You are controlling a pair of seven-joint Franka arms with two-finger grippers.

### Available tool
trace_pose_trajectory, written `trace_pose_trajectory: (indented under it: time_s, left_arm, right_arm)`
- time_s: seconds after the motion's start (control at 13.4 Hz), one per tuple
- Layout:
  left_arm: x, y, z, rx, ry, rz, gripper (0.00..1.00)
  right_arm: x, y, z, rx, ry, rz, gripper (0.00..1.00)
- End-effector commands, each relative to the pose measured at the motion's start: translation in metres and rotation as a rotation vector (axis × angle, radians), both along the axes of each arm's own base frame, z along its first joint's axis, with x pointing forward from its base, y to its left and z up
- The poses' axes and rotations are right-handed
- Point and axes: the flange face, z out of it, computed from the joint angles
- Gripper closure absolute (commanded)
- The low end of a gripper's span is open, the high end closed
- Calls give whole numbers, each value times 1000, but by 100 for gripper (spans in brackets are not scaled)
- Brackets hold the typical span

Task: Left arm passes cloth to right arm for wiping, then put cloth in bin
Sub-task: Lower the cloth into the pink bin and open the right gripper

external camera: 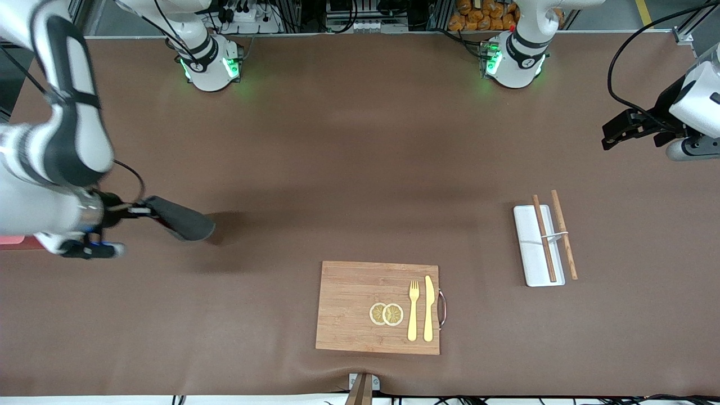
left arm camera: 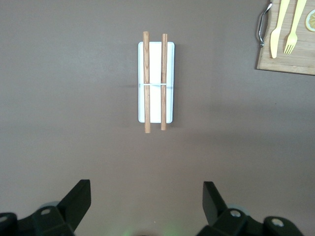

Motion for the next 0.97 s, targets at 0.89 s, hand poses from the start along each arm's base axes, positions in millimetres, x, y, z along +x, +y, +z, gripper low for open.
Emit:
trace_pose_trajectory:
  time_s: [0.89]
  left_arm:
    - [-10,2,5,6,-3,-20,0]
  right_arm:
    - [-94,-356,74,-238,-92,200,100]
